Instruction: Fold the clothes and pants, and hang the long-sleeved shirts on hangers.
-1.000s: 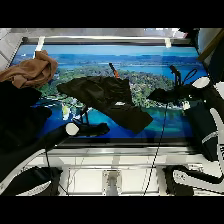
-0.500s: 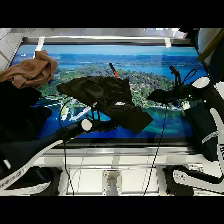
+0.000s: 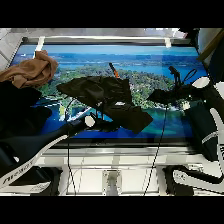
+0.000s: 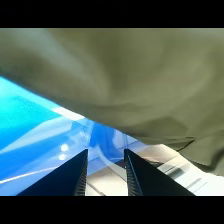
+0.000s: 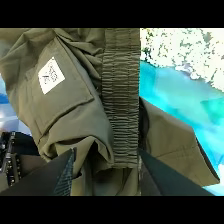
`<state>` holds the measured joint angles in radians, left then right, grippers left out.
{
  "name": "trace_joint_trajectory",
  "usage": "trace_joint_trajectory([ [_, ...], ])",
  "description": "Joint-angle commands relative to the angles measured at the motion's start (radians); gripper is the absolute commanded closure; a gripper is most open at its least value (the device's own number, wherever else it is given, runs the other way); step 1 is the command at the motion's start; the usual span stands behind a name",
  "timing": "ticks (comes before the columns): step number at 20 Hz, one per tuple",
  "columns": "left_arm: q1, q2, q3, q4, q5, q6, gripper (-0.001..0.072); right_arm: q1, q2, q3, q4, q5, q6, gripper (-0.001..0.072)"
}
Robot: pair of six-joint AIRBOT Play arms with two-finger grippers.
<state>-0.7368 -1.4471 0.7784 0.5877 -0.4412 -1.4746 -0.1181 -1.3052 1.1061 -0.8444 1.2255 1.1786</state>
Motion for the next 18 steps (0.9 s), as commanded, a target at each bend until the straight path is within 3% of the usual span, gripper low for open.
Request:
trace_joint_trajectory([
  [1,0.002,-0.023,0.003,-0.04,0.034,0.002,0.045,0.0,0.0,0.001,0.0,-0.015,-0.001,0.0282],
  [6,0.001,-0.027,0.027,-0.05,0.118,0.002,0.0451,0.0,0.0,0.001,0.0,-0.026,-0.001,0.0281],
  [16,0.001,-0.088,0.067,-0.05,0.117,0.002,0.0451,0.0,0.0,0.001,0.0,-0.069,-0.001,0.0282],
  [17,0.001,-0.1,0.076,-0.05,0.117,0.002,0.0527,0.0,0.0,0.001,-0.001,-0.082,-0.001,0.0282],
  [18,0.001,-0.111,0.085,-0.049,0.129,0.003,0.0699,0.0,0.0,0.001,-0.001,-0.092,-0.001,0.0282],
])
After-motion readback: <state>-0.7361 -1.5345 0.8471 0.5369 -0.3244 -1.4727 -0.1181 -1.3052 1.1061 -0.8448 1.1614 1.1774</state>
